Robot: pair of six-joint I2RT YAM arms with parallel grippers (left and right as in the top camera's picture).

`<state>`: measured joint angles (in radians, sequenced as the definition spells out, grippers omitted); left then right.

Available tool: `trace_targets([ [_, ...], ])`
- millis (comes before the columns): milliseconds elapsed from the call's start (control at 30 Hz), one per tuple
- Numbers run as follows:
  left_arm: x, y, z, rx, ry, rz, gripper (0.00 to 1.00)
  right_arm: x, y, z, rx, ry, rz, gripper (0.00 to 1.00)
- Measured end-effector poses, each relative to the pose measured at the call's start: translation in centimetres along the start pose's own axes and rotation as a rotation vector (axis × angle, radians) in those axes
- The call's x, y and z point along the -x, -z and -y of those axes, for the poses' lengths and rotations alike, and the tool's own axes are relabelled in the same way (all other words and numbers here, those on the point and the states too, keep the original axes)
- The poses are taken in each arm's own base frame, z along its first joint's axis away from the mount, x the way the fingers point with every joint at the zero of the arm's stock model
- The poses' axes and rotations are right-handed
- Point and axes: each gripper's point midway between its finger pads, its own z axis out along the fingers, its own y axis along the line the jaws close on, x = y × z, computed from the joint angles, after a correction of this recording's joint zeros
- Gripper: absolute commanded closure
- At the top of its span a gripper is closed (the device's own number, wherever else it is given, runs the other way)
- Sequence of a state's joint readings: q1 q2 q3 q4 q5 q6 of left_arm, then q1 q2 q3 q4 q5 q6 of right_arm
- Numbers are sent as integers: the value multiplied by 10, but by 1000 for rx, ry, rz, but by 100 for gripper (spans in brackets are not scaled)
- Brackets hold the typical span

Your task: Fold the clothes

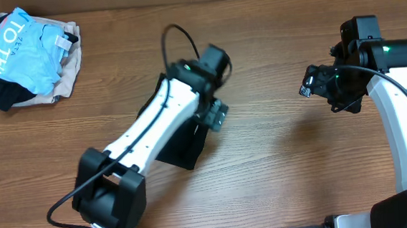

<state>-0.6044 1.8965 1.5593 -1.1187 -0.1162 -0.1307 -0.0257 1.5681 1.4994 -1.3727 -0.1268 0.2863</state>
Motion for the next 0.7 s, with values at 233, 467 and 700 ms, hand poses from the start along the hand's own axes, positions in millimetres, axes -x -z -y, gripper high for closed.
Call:
trace_targets([
  [233, -31, -44, -1, 28, -11, -63, 0, 0, 0, 0, 0, -1, 0, 11],
  [467, -37, -73, -2, 45, -15, -31, 0, 0, 0, 0, 0, 0, 0, 11],
  [700, -34, -84, -4, 56, -11, 11, 12, 0, 0, 0, 0, -1, -1, 11],
])
